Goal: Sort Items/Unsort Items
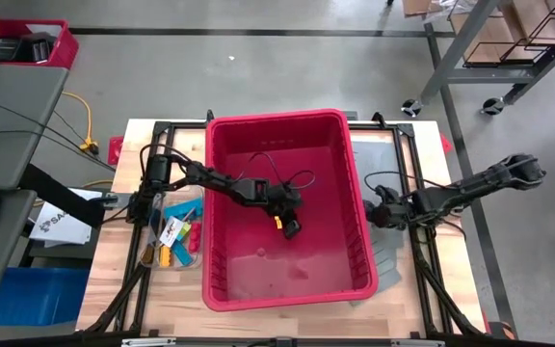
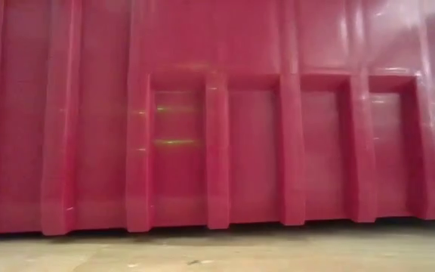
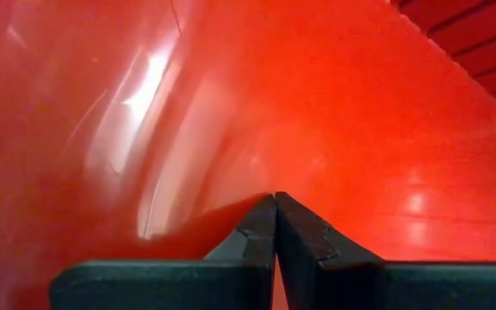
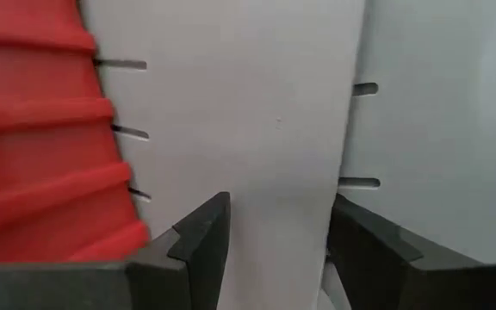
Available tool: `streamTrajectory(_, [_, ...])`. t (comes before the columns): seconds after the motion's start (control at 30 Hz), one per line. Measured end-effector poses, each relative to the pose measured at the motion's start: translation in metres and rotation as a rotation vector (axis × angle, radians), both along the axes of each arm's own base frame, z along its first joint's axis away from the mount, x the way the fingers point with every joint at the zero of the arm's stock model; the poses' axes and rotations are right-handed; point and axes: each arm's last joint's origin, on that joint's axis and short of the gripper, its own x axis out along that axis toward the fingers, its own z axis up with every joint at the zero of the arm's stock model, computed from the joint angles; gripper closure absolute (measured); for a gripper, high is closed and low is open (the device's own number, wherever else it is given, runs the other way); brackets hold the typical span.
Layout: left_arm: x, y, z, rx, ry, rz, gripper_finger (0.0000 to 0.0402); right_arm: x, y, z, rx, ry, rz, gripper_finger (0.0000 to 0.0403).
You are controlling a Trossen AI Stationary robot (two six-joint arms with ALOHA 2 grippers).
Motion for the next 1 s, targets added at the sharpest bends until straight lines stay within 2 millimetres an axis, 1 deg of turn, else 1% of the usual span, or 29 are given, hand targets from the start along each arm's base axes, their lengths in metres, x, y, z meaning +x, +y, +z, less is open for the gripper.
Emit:
streamTrajectory(0.13, [-0.002,-0.003,-0.001,0.068,0.019,-0.028,0.0401,0.002,-0.002,-0.003,0.013,-0.024,-0.006,0.0222])
streamTrajectory(0.27, [-0.002,-0.003,-0.008,0.058,0.038,-0.039,0.0401,0.010,-0.003,-0.001,-0.007,-0.118,0.063,0.0221])
streamTrajectory(0.37, [-0.001,-0.003,-0.011,0.047,0.029,-0.037,0.0401,0.013,-0.005,0.000,-0.025,-0.162,0.046,0.0222])
streamTrajectory(0.43, [0.000,-0.002,-0.011,0.060,0.020,-0.045,0.0401,0.015,-0.005,0.000,-0.039,-0.177,0.071,0.0230])
streamTrajectory(0.5, [0.001,-0.003,-0.011,0.072,0.005,-0.058,0.0401,0.017,-0.005,0.001,-0.058,-0.202,0.089,0.0248])
streamTrajectory(0.57, [0.002,-0.003,-0.011,0.074,-0.004,-0.058,0.0401,0.019,-0.005,0.002,-0.075,-0.222,0.086,0.0277])
streamTrajectory(0.73, [0.002,-0.003,-0.011,0.067,-0.013,-0.064,0.0401,0.023,-0.006,0.006,-0.144,-0.273,0.122,0.0379])
streamTrajectory(0.77, [0.003,-0.003,-0.010,0.054,-0.029,-0.073,0.0400,0.025,-0.005,0.008,-0.144,-0.284,0.133,0.0388])
streamTrajectory(0.83, [0.004,-0.003,-0.008,0.034,-0.059,-0.097,0.0397,0.025,-0.004,0.008,-0.125,-0.285,0.151,0.0390])
streamTrajectory(1.0, [0.004,-0.003,0.008,0.035,-0.106,-0.123,0.0378,0.026,-0.003,0.010,-0.116,-0.301,0.173,0.0399])
